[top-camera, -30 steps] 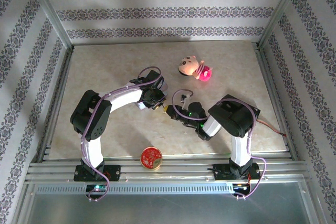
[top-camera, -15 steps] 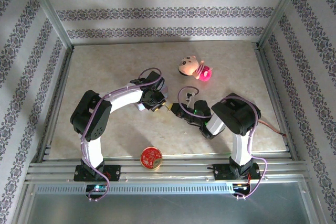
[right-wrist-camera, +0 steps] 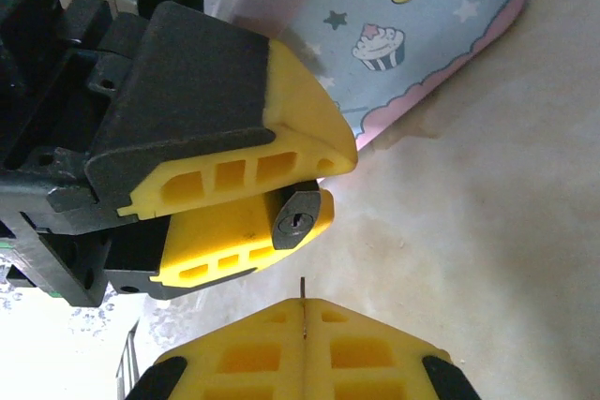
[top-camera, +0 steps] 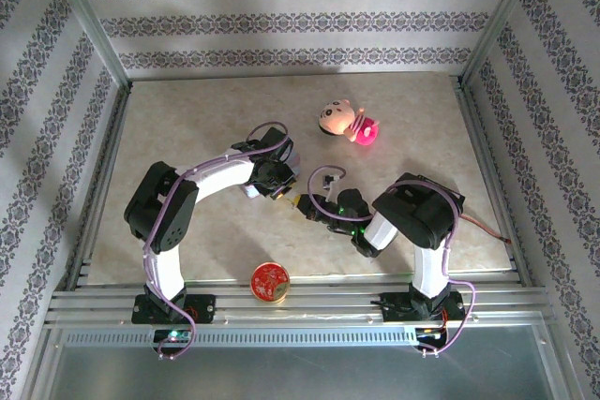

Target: Unlock a padlock with a key

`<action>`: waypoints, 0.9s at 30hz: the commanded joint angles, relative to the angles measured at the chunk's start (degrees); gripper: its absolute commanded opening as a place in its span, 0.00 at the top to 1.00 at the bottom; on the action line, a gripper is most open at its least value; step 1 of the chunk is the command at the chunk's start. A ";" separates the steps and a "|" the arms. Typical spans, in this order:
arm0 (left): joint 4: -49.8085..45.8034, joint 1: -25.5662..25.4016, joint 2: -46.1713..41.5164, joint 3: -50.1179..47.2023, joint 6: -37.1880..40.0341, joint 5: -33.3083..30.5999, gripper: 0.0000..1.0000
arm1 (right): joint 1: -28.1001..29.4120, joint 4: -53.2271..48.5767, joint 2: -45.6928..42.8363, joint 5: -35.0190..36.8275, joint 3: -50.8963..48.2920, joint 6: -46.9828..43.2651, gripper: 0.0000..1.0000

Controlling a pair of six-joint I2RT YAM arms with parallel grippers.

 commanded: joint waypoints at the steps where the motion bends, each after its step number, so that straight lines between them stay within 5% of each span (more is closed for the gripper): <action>1: -1.84 -0.73 -2.05 -1.27 -4.31 4.22 0.79 | 0.63 2.51 -1.71 4.31 -0.33 -2.34 1.00; 27: -1.19 -0.74 -1.42 -0.60 -7.61 4.52 0.79 | 0.21 2.51 -4.27 7.05 -2.18 -2.98 1.00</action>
